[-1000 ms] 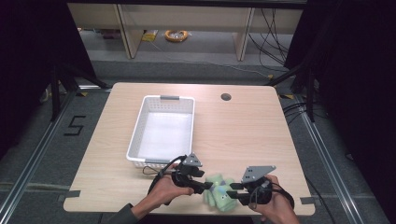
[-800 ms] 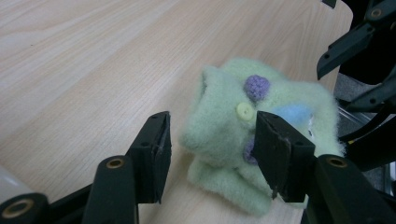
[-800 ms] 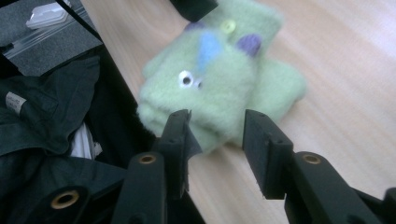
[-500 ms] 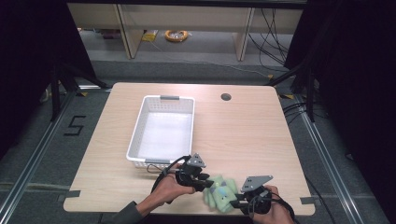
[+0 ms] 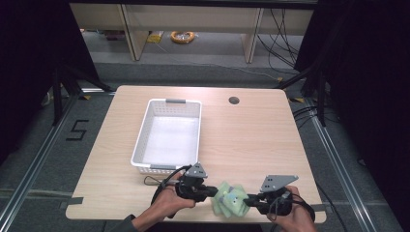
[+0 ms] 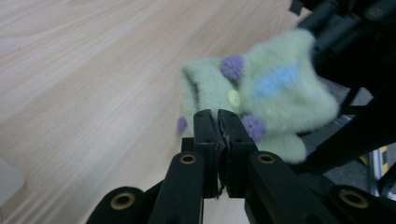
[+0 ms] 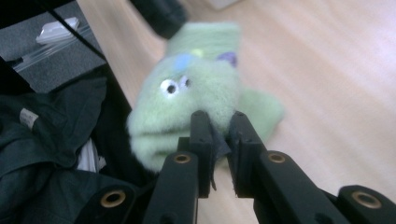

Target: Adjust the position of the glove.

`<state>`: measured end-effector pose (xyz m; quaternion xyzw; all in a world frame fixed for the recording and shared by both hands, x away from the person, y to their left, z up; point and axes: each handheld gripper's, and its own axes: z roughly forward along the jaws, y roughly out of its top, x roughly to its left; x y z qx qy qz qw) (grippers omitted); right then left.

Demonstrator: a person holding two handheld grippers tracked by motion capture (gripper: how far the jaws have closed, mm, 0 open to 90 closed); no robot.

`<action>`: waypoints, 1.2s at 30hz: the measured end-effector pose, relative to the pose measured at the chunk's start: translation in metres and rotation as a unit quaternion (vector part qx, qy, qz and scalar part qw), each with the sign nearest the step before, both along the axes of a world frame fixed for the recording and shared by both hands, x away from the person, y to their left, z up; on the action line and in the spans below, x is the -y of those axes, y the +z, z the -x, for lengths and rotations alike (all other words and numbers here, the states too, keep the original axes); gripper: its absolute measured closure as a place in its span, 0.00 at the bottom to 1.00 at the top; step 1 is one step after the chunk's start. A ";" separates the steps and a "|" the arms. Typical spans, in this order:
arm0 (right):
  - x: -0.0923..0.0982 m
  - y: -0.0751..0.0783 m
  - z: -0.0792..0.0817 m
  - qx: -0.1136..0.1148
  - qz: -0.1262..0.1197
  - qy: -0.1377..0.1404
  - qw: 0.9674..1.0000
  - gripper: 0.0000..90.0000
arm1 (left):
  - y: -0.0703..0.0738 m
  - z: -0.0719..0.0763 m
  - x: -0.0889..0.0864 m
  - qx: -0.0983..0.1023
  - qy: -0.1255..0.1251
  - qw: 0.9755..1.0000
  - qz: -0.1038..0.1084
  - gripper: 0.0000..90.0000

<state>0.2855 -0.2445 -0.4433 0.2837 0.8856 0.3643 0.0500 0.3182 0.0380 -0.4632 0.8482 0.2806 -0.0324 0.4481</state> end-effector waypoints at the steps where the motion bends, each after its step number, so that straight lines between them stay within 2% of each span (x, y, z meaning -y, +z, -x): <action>1: 0.001 0.005 -0.001 -0.005 -0.008 -0.006 1.000 0.92 | 0.001 0.002 -0.002 0.000 -0.005 1.000 0.004 0.96; 2: 0.003 0.008 -0.005 0.008 -0.004 0.004 1.000 0.92 | 0.001 0.007 -0.005 -0.003 -0.002 1.000 0.007 0.96; 3: 0.003 0.012 -0.009 0.009 -0.001 0.011 1.000 0.92 | 0.000 0.012 -0.005 -0.007 0.000 1.000 0.017 0.96; 4: 0.003 0.014 -0.013 0.013 0.001 0.016 1.000 0.92 | 0.000 0.012 -0.005 -0.007 0.000 1.000 0.017 0.96; 6: 0.000 0.015 -0.018 0.005 0.012 0.040 0.999 0.92 | -0.007 0.024 -0.006 -0.025 0.010 0.999 0.027 0.96; 7: -0.003 0.015 -0.024 0.008 0.022 0.053 0.998 0.92 | -0.011 0.026 -0.005 -0.025 0.006 0.999 0.025 0.96; 8: -0.003 0.015 -0.024 0.008 0.022 0.053 0.998 0.92 | -0.011 0.026 -0.005 -0.025 0.006 0.999 0.025 0.96; 9: -0.007 0.013 -0.033 0.002 0.037 0.077 0.996 0.92 | -0.015 0.028 -0.003 -0.035 0.012 0.999 0.024 0.96; 10: -0.007 0.013 -0.033 0.002 0.037 0.077 0.996 0.92 | -0.015 0.028 -0.003 -0.035 0.012 0.999 0.024 0.96; 11: -0.009 0.012 -0.035 -0.001 0.046 0.074 0.996 0.92 | -0.019 0.027 -0.002 -0.029 0.006 0.999 0.015 0.96; 12: -0.012 0.008 -0.045 -0.010 0.054 0.093 0.994 0.92 | -0.022 0.029 0.002 -0.036 0.010 0.999 0.020 0.96; 13: -0.012 0.007 -0.047 -0.011 0.058 0.096 0.994 0.92 | -0.024 0.030 0.004 -0.043 0.013 0.999 0.022 0.96; 14: -0.014 0.004 -0.051 -0.018 0.063 0.105 0.992 0.91 | -0.025 0.030 0.004 -0.038 0.007 0.999 0.020 0.96; 16: -0.014 0.002 -0.054 -0.018 0.066 0.103 0.992 0.91 | -0.027 0.032 0.007 -0.042 0.010 0.999 0.016 0.96; 17: -0.015 -0.002 -0.060 -0.022 0.080 0.116 0.990 0.90 | -0.029 0.034 0.009 -0.036 0.008 0.999 0.010 0.96; 18: -0.014 -0.004 -0.062 -0.021 0.086 0.112 0.990 0.90 | -0.031 0.035 0.010 -0.036 0.002 0.999 0.008 0.96; 20: -0.015 -0.006 -0.063 -0.022 0.090 0.106 0.990 0.89 | -0.032 0.035 0.010 -0.040 0.006 0.999 0.010 0.95; 21: -0.016 -0.011 -0.065 -0.023 0.091 0.098 0.991 0.89 | -0.035 0.033 0.009 -0.042 0.010 0.999 0.004 0.95; 23: -0.016 -0.016 -0.065 -0.029 0.088 0.078 0.993 0.87 | -0.037 0.032 0.006 -0.052 0.016 0.999 0.007 0.94; 24: -0.016 -0.016 -0.065 -0.029 0.088 0.078 0.993 0.87 | -0.037 0.032 0.006 -0.052 0.016 0.999 0.007 0.94; 25: -0.014 -0.019 -0.067 -0.031 0.088 0.054 0.994 0.85 | -0.038 0.031 0.004 -0.047 0.012 0.999 0.002 0.92; 26: -0.014 -0.019 -0.067 -0.031 0.088 0.054 0.994 0.85 | -0.038 0.032 0.004 -0.050 0.016 0.999 0.005 0.92; 27: -0.013 -0.021 -0.067 -0.028 0.085 0.038 0.995 0.81 | -0.039 0.032 0.003 -0.052 0.016 0.998 0.009 0.90; 28: -0.013 -0.021 -0.065 -0.036 0.084 0.030 0.995 0.79 | -0.038 0.032 0.002 -0.049 0.014 0.999 0.001 0.89; 30: -0.011 -0.021 -0.064 -0.037 0.076 0.012 0.996 0.73 | -0.037 0.034 0.003 -0.055 0.015 0.998 0.011 0.84; 31: -0.008 -0.019 -0.063 -0.033 0.068 -0.002 0.997 0.72 | -0.036 0.034 0.002 -0.056 0.018 0.998 0.011 0.82; 32: -0.007 -0.017 -0.062 -0.043 0.068 -0.005 0.997 0.71 | -0.036 0.034 0.000 -0.057 0.024 0.998 0.014 0.80; 33: -0.004 -0.016 -0.061 -0.034 0.056 -0.016 0.998 0.70 | -0.035 0.033 -0.002 -0.055 0.026 0.998 0.018 0.77; 34: -0.002 -0.013 -0.058 -0.038 0.052 -0.024 0.998 0.69 | -0.034 0.033 -0.003 -0.057 0.033 0.998 0.021 0.74; 35: 0.000 -0.012 -0.057 -0.032 0.050 -0.037 0.998 0.68 | -0.033 0.032 -0.005 -0.062 0.046 0.997 0.030 0.71; 36: 0.000 -0.012 -0.057 -0.032 0.050 -0.037 0.998 0.68 | -0.033 0.032 -0.005 -0.062 0.046 0.997 0.030 0.67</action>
